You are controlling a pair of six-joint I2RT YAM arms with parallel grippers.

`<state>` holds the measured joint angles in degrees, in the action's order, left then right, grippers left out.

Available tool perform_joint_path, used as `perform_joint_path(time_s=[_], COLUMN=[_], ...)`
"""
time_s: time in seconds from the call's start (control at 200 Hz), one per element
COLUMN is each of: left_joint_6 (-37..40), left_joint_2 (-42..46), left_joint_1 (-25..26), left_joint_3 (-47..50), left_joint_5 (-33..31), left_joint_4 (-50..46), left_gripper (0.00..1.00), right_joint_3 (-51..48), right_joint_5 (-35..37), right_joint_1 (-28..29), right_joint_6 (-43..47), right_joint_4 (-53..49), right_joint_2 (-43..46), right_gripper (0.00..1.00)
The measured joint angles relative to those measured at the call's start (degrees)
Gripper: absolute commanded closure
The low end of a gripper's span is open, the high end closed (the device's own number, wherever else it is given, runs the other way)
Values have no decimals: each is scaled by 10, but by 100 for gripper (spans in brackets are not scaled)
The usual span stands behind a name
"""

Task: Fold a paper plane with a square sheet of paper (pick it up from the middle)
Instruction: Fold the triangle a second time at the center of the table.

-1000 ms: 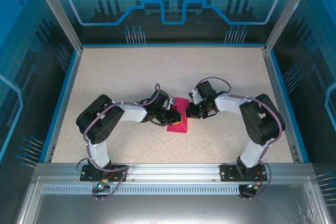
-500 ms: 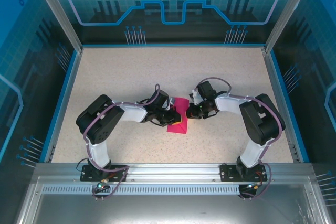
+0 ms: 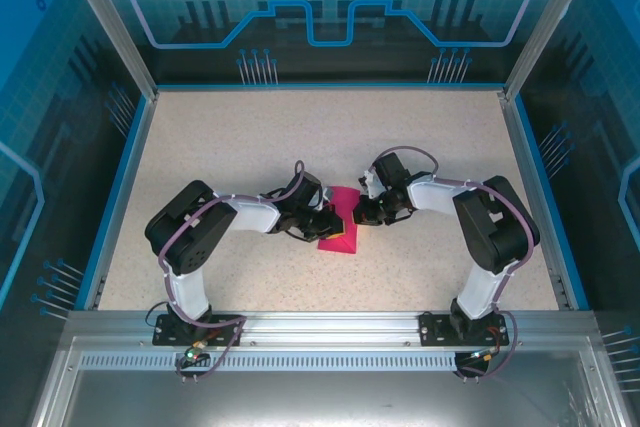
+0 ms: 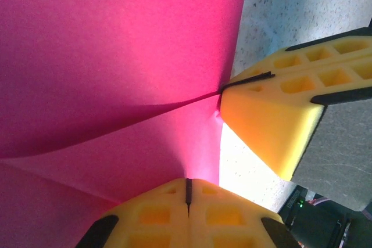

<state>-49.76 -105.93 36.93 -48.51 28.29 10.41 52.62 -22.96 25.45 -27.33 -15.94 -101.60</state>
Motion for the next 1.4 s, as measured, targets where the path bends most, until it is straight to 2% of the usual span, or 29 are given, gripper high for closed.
perform_joint_path(time_s=[1.155,1.4], left_joint_6=[7,7], left_joint_2=[-4,-9], left_joint_1=[2,4], left_joint_3=[-7,-16], left_joint_5=[-13,-15], left_joint_4=[-26,-37], left_gripper=[99,100], right_joint_3=[0,6], right_joint_5=[0,2], right_joint_1=[0,0], right_joint_6=[0,3], right_joint_4=[-10,-16], right_joint_2=[-1,-4], right_gripper=[95,82])
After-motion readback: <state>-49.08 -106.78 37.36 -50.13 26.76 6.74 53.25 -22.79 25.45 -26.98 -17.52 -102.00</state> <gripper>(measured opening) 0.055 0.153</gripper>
